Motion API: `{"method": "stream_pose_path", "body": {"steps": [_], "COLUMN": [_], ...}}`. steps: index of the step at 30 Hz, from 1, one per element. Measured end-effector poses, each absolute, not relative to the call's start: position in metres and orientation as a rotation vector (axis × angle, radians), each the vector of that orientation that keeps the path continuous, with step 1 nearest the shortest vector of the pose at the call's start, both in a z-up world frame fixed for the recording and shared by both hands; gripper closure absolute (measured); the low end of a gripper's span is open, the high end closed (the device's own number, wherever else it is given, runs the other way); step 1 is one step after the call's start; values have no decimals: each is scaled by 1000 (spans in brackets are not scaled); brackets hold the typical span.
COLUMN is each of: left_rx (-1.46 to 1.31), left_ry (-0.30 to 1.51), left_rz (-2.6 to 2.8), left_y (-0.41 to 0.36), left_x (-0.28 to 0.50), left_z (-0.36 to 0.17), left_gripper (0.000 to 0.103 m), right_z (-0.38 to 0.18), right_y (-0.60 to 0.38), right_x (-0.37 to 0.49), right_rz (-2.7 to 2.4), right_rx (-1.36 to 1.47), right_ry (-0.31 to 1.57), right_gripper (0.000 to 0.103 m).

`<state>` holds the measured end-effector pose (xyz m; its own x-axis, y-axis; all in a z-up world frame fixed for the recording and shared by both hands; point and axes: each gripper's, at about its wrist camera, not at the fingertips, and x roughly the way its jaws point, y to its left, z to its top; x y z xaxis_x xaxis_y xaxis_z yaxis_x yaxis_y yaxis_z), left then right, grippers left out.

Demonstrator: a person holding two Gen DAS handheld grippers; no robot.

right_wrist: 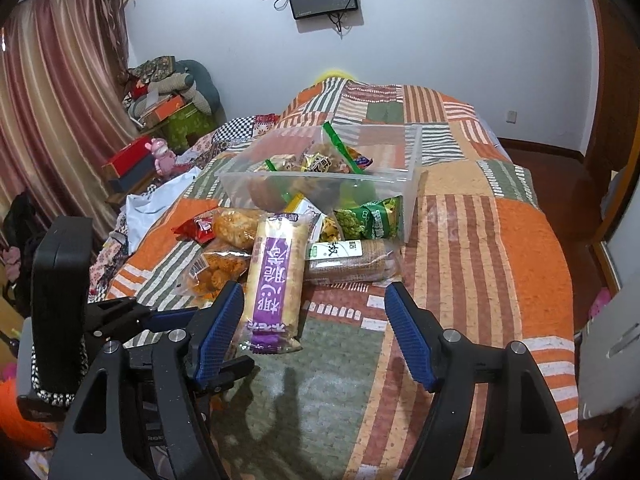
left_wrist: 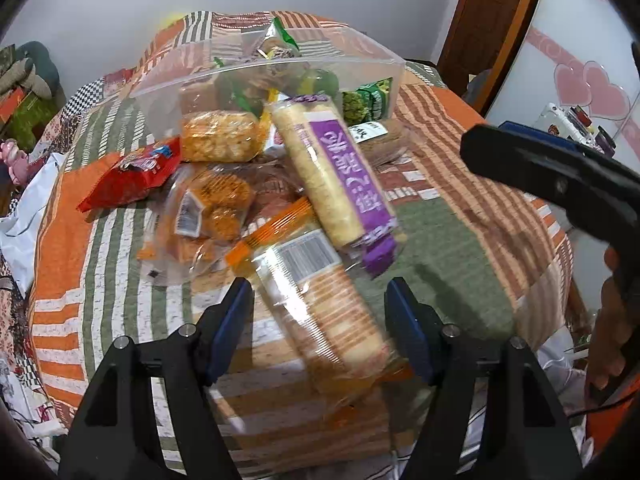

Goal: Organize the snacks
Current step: 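Grasp the cracker pack with the left tool while the right grasps the purple cake roll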

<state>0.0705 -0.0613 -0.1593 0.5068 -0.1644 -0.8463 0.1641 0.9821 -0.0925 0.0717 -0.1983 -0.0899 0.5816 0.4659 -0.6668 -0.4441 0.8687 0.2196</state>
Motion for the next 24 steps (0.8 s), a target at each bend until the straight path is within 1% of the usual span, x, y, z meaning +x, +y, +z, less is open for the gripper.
{"method": "stream_pose_path", "body": {"steps": [2, 3, 5, 7, 13, 17, 22, 24], "left_rx": [8, 15, -3, -34, -54, -63, -72, -78], "left_ry": [1020, 1011, 1005, 1001, 973, 935, 904, 896], "left_rz": [-185, -170, -164, -167, -164, -162, -161, -170], "left_y": [-53, -48, -38, -30, -20, -15, -11, -11], "left_x": [70, 68, 67, 67, 67, 66, 68, 70], "left_z": [-161, -161, -161, -160, -157, -145, -132, -128], "left_gripper": [49, 52, 63, 68, 68, 68, 68, 68], "right_z": [-92, -94, -99, -104, -119, -120, -125, -128], "right_y": [-195, -193, -188, -182, -164, -163, -157, -152], "right_x": [75, 77, 80, 84, 89, 90, 98, 102], "right_rz": [542, 549, 557, 568, 590, 597, 612, 615], "right_rx": [35, 34, 31, 31, 8, 7, 10, 6], "right_ry": [798, 804, 812, 827, 863, 872, 900, 911], "right_gripper": [33, 33, 33, 33, 33, 34, 39, 44]}}
